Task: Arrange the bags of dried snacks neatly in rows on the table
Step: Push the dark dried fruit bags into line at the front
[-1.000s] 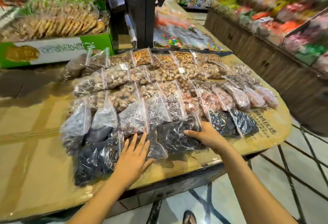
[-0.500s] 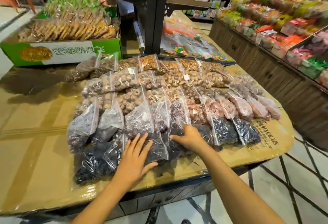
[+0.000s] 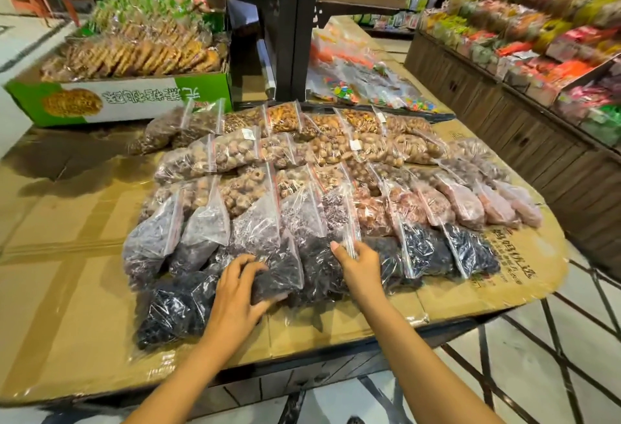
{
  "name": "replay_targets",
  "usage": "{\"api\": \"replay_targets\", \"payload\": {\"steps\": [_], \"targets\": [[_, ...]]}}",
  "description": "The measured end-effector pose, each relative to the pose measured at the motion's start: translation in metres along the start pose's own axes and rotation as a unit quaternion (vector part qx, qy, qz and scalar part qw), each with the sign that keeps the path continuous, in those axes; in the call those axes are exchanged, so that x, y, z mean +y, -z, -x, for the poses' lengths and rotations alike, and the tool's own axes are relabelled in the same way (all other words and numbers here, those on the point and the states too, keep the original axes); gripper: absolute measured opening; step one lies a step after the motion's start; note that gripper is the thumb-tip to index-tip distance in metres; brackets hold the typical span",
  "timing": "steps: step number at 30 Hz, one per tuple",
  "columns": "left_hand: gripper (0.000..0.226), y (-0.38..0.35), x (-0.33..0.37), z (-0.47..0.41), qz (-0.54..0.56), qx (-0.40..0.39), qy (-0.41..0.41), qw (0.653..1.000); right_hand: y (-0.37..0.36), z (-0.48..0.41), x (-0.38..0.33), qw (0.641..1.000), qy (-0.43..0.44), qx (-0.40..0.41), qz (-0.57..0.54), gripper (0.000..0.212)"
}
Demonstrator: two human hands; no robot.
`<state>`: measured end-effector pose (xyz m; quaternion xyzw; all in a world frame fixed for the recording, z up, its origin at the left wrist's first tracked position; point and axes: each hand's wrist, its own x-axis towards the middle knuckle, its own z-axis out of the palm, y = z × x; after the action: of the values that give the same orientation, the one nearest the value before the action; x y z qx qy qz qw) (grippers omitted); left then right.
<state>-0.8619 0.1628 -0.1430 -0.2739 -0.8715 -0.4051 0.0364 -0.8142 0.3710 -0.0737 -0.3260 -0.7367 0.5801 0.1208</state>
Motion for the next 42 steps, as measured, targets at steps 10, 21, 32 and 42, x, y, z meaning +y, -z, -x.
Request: {"api": "replay_targets", "payload": {"steps": [10,21,32,42], "targets": [[0.081,-0.007,0.010,0.004,-0.227,-0.075,-0.059,0.969,0.004,0.016,0.005,0.955,0.186,0.067,0.222,0.043],[0.123,0.088,-0.080,0.030,-0.285,-0.156,-0.003,0.946,-0.049,0.029,0.004,0.945,0.108,-0.075,0.300,0.064],[0.079,0.070,-0.058,0.033,0.109,0.025,0.067,0.991,-0.056,0.026,0.014,0.966,0.095,-0.030,0.237,0.055],[0.117,0.058,-0.035,0.026,-0.058,-0.086,0.037,0.994,-0.038,0.036,0.018,0.957,0.177,0.008,0.231,0.049]]}}
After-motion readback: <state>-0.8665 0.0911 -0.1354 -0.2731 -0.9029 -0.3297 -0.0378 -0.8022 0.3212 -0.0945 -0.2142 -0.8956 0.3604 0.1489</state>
